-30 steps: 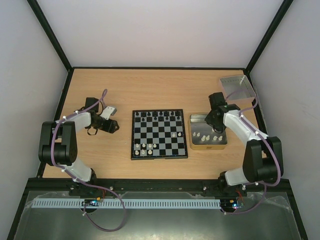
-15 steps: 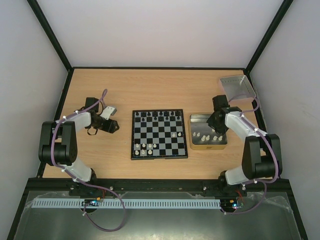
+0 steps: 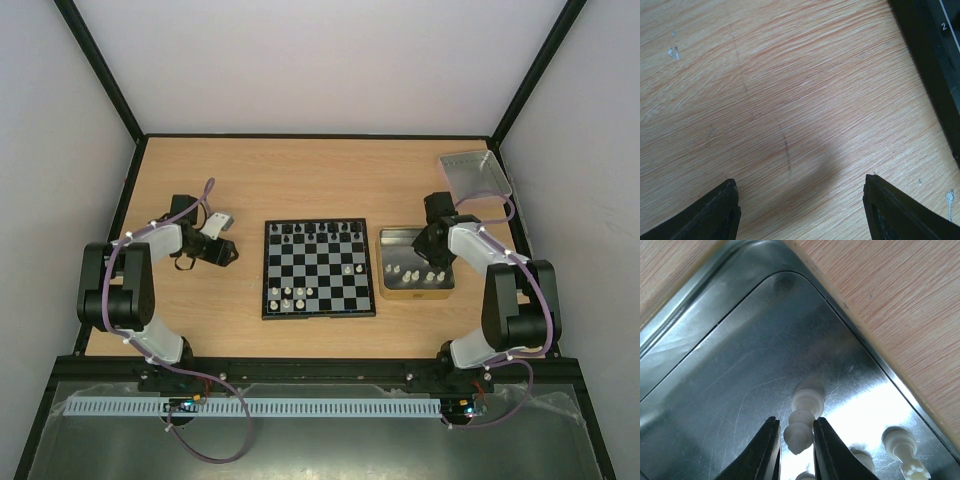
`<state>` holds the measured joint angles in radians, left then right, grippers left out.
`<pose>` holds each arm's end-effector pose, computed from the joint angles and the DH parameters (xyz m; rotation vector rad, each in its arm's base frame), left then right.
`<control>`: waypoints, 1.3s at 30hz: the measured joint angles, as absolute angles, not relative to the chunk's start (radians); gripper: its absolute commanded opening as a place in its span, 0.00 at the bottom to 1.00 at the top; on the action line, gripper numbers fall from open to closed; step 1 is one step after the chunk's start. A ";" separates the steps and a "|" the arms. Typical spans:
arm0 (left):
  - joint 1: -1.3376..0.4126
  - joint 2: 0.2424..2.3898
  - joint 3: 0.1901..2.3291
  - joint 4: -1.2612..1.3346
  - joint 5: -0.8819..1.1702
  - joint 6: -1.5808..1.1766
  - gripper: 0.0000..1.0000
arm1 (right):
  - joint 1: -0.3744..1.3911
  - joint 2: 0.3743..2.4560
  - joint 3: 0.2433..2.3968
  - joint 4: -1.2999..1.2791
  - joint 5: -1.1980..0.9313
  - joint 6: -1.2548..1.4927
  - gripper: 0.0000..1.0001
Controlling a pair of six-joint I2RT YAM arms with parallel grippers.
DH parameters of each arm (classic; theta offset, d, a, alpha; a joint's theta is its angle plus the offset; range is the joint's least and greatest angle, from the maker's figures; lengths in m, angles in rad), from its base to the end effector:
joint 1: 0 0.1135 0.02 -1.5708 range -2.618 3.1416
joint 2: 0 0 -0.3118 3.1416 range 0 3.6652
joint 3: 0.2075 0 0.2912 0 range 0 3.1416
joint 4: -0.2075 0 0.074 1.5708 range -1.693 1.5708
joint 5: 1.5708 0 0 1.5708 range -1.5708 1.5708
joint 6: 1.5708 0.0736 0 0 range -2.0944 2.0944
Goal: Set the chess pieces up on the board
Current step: Pick up the chess piece from the storage box.
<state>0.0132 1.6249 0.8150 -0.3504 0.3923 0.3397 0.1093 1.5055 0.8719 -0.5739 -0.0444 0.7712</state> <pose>0.3338 -0.0237 0.1296 0.5371 2.5885 -0.4202 0.3150 0.0379 0.1664 0.9050 2.6693 0.2772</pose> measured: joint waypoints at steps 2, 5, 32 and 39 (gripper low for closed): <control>0.013 1.625 0.815 -0.350 0.392 0.340 0.68 | 0.109 1.506 0.870 -0.572 -0.045 0.772 0.15; 0.013 1.625 0.815 -0.350 0.392 0.340 0.68 | 0.109 1.506 0.869 -0.570 -0.045 0.771 0.15; 0.010 1.629 0.818 -0.350 0.393 0.340 0.68 | 0.105 1.510 0.870 -0.571 -0.031 0.771 0.10; 0.010 1.629 0.818 -0.350 0.393 0.340 0.68 | 0.105 1.484 0.892 -0.620 -0.020 0.762 0.10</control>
